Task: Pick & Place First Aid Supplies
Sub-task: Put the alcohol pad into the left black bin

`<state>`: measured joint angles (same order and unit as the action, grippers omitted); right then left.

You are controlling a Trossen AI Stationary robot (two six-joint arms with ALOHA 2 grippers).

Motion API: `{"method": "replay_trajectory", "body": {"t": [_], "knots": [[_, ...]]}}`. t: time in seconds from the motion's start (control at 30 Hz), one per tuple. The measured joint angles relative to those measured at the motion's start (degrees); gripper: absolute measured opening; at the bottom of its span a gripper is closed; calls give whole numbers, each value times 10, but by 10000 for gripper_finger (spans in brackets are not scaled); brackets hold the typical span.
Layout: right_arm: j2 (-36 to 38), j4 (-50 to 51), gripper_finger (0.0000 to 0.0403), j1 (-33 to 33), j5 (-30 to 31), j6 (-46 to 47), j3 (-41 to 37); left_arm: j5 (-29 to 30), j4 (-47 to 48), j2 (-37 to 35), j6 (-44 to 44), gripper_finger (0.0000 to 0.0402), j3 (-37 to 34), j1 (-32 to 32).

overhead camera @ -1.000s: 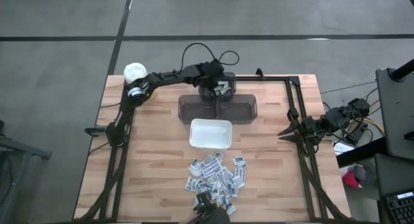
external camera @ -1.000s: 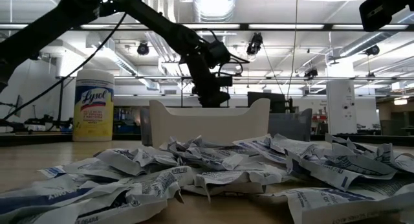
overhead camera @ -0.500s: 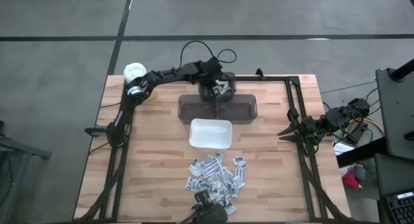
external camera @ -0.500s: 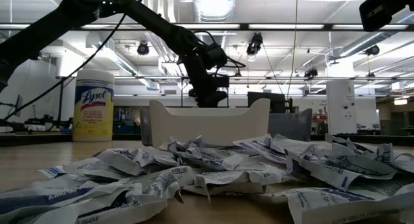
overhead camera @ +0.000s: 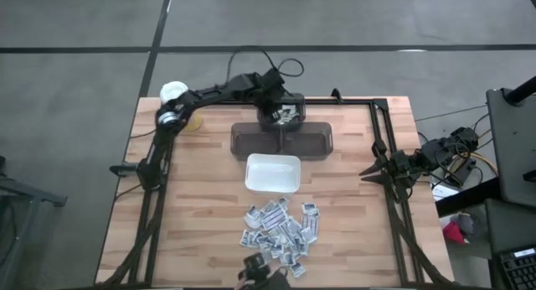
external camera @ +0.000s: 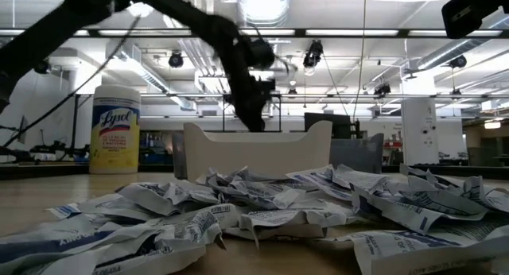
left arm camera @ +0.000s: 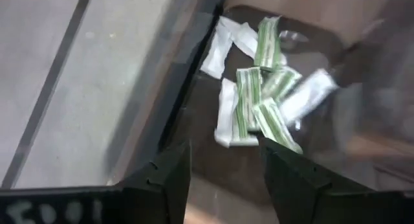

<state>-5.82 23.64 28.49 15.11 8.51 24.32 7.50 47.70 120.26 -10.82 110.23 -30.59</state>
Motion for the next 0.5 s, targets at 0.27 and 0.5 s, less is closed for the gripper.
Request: {"method": "replay_trajectory", "body": {"t": [0.27,0.5], "knots": [[1,1,59,0,0,-2,0,-4,143,-147,132,177,4,40],[1,1,59,0,0,-1,0,-5,179,-262,284,177,-50,110]]}}
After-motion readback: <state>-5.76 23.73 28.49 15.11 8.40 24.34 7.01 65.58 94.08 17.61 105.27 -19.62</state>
